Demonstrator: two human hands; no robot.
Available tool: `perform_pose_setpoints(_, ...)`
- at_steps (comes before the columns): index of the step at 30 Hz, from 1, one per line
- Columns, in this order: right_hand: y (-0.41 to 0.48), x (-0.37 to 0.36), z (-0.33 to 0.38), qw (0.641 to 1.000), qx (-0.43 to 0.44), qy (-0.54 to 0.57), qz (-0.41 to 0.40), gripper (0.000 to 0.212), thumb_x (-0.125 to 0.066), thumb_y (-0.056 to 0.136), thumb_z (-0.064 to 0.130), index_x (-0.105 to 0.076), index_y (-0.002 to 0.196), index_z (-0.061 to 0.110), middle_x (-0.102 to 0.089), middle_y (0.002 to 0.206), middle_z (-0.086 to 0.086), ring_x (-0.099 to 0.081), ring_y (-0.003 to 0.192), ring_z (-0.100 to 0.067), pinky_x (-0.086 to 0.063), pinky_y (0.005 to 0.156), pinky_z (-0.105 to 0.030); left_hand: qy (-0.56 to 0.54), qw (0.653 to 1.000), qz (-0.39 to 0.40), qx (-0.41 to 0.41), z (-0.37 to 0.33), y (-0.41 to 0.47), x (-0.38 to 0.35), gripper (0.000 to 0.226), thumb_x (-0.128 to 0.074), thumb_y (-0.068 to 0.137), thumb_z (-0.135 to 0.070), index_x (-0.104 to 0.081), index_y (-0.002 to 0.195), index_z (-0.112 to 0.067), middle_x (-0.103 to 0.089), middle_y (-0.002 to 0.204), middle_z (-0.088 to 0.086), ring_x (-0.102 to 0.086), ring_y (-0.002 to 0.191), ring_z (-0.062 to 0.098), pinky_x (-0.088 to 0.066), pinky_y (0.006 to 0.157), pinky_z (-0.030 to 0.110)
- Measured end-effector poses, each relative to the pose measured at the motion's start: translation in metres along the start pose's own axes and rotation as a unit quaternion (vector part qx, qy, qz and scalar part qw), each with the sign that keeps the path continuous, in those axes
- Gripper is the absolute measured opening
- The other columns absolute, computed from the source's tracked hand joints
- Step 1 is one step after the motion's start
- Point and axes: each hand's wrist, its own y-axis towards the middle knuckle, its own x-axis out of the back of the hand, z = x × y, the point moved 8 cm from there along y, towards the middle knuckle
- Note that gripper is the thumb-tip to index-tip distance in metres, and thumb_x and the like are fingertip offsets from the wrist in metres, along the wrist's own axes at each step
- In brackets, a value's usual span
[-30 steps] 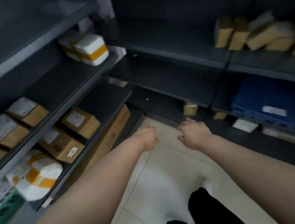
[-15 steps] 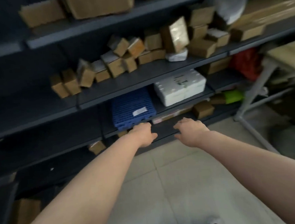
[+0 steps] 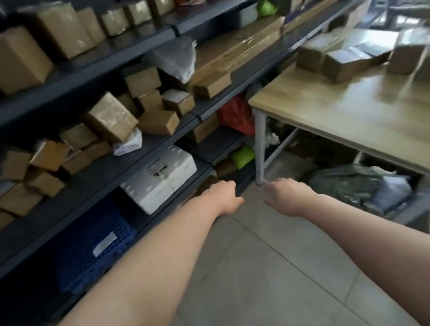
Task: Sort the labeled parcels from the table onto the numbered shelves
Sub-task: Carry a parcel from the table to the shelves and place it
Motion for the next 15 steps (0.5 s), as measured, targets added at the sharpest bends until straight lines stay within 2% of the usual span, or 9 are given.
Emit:
perform_pose_setpoints(4,0.005,0.013,-0.067,0.997,-0.066,0.027,-0.007,0.039,-0.046,0.093,0.046,-0.055,0.126,0.027,-0.054,0.121,-0.001,-0.053,0.116,-0.027,-0.046,0.092,-0.041,0.035,0.998,0.019,-0.048,-0.054,0.051,0.011,0.057,-0.049,0.098,-0.041,-0.037,0.146,-0.013,-0.042,0.147,0.01,-0.043,0.133,0.031,-0.041,0.105,0.045)
perform_pose_setpoints(9,0.014,0.045,-0.143,0.986,-0.153,0.053,-0.045,0.04,-0.047,0.093,0.042,-0.055,0.128,0.025,-0.053,0.129,-0.003,-0.052,0.12,-0.027,-0.045,0.096,-0.041,0.081,0.987,0.025,-0.134,-0.126,0.115,0.034,0.058,-0.051,0.098,-0.041,-0.036,0.146,-0.012,-0.04,0.15,0.01,-0.042,0.134,0.031,-0.041,0.106,0.045)
perform_pose_setpoints(15,0.02,0.084,-0.225,0.952,-0.273,0.107,-0.086,0.043,-0.048,0.096,0.04,-0.05,0.136,0.024,-0.052,0.137,-0.005,-0.049,0.125,-0.028,-0.044,0.099,-0.041,0.116,0.964,0.039,-0.236,-0.209,0.181,0.073,0.059,-0.05,0.099,-0.039,-0.033,0.149,-0.011,-0.037,0.152,0.011,-0.039,0.137,0.031,-0.037,0.109,0.043)
